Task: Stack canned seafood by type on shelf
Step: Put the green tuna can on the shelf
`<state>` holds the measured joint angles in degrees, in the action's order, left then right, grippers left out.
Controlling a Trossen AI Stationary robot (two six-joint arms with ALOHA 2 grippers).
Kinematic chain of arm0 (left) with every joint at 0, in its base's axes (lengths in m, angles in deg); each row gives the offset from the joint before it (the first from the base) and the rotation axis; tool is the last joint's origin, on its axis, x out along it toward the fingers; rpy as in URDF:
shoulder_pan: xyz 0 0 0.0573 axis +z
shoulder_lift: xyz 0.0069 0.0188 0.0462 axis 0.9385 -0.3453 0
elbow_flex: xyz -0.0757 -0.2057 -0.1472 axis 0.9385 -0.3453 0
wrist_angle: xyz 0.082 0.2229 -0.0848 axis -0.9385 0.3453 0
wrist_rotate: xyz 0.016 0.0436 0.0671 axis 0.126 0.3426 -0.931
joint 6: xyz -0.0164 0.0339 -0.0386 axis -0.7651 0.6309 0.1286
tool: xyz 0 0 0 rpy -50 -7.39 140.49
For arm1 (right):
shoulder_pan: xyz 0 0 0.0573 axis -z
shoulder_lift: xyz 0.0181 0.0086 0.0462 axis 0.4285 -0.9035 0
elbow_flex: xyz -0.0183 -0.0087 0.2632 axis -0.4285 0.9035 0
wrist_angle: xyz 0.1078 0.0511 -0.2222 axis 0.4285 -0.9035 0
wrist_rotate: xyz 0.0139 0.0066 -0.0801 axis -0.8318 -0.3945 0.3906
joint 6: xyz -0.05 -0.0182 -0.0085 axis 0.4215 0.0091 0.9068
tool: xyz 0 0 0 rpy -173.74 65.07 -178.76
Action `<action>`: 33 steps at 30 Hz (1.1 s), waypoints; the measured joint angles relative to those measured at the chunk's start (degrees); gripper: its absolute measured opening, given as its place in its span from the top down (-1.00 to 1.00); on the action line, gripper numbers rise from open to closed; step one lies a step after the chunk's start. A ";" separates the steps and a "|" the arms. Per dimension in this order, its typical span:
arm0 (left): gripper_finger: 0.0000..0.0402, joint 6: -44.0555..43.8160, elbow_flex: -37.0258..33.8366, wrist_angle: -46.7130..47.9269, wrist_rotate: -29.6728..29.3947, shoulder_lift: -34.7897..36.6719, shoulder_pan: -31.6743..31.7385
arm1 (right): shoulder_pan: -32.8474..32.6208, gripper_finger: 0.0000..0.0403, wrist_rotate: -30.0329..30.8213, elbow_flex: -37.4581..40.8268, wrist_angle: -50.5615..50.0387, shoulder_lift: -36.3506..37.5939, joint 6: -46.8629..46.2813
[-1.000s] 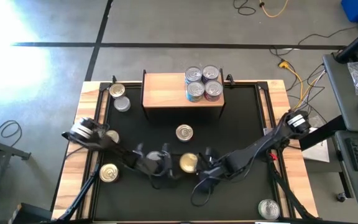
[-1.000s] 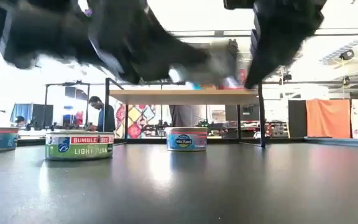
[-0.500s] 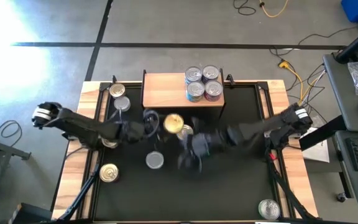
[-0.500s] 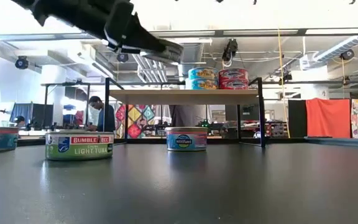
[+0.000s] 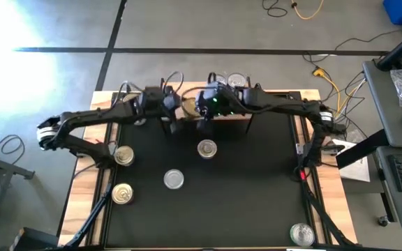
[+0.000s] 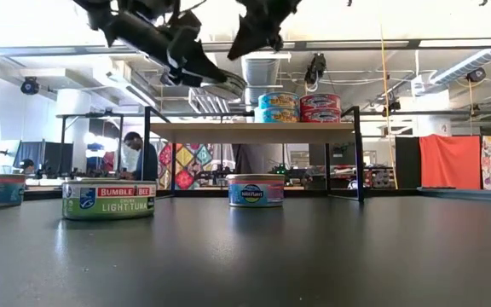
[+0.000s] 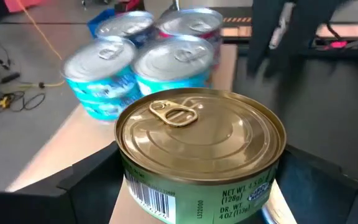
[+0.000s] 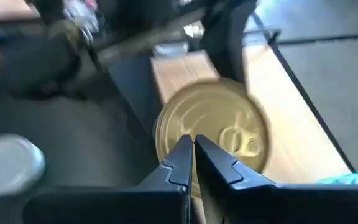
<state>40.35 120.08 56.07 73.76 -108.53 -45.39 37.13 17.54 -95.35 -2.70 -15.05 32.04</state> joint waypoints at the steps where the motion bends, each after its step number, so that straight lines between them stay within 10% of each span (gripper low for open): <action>1: -0.75 0.53 1.14 0.77 1.44 -0.86 1.53 | 0.92 0.94 -0.14 -1.66 -1.42 -1.33 1.05; 33: -0.94 19.95 27.64 38.05 17.37 -21.92 13.42 | 10.84 0.94 -7.04 -16.33 -11.69 -18.31 16.40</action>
<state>60.30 147.72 94.13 91.13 -130.45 -31.97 47.97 10.51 -111.68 -14.40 -33.37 48.43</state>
